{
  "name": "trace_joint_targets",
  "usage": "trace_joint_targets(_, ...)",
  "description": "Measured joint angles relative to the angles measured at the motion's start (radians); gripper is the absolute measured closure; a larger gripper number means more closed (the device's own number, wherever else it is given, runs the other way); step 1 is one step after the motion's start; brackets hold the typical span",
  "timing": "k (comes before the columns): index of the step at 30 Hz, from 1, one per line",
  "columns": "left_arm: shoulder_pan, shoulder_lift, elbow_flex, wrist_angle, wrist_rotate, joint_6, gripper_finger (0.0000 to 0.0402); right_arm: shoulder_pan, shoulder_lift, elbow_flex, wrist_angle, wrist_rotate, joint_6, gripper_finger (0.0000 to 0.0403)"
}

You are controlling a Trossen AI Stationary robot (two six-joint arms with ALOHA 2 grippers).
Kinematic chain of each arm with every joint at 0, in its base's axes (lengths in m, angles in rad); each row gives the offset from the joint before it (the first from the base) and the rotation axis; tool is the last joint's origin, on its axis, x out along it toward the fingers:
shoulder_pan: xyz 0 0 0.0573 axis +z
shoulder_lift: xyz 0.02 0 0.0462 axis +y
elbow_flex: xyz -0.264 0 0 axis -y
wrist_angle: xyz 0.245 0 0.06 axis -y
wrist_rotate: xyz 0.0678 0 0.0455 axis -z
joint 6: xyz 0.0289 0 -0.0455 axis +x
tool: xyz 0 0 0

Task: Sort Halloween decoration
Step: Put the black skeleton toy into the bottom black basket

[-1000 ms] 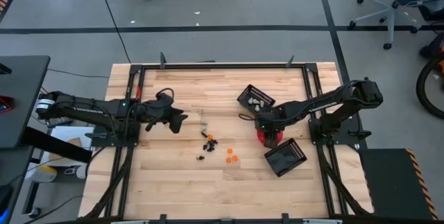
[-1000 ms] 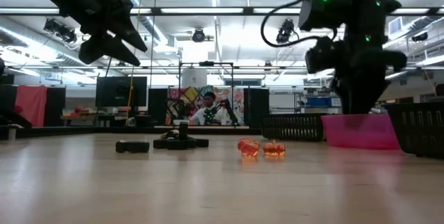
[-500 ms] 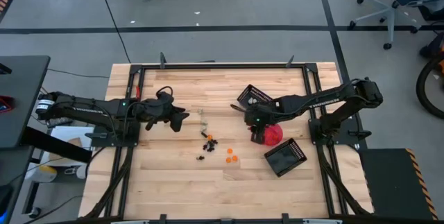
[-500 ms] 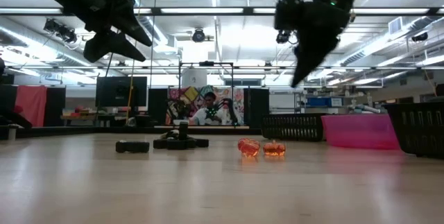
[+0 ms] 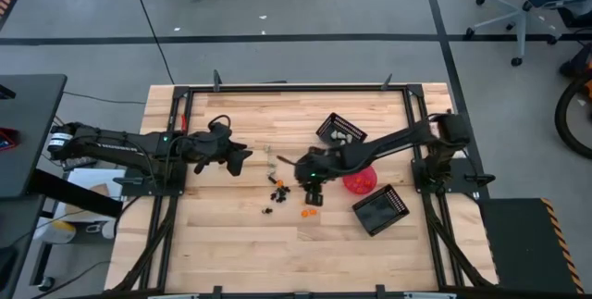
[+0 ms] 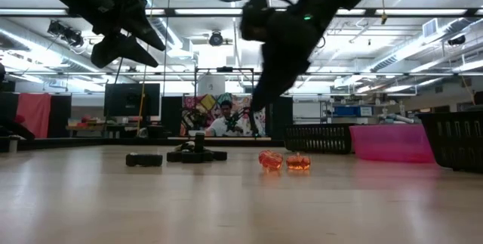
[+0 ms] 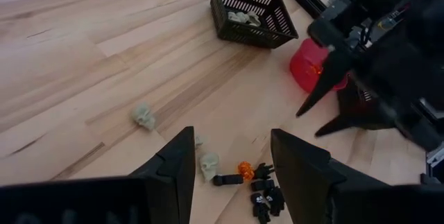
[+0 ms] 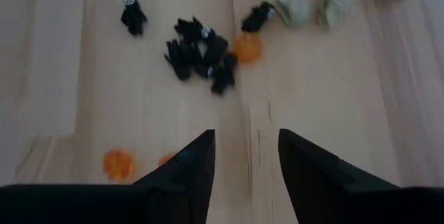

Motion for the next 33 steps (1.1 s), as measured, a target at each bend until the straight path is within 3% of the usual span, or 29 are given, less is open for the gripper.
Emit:
trace_joint_targets(7, -0.003, 0.0, 0.0, -0.004, 0.0, -0.001, 0.0239, 0.0, 0.132, 0.109, 0.065, -0.007, -0.027, 0.0241)
trace_joint_targets(14, -0.003, 0.0, 0.0, -0.012, 0.0, -0.003, 0.0239, 0.003, 0.16, 0.123, 0.133, -0.073, -0.049, 0.0225)
trace_joint_targets(24, -0.003, 0.0, 0.0, -0.011, 0.0, -0.004, 0.0239, 0.061, 0.16, 0.123, 0.218, 0.025, -0.138, 0.0221)
trace_joint_targets(33, -0.005, 0.0, 0.0, -0.017, 0.0, -0.008, 0.0239, 0.061, 0.238, 0.122, 0.301, 0.005, -0.145, 0.0222)
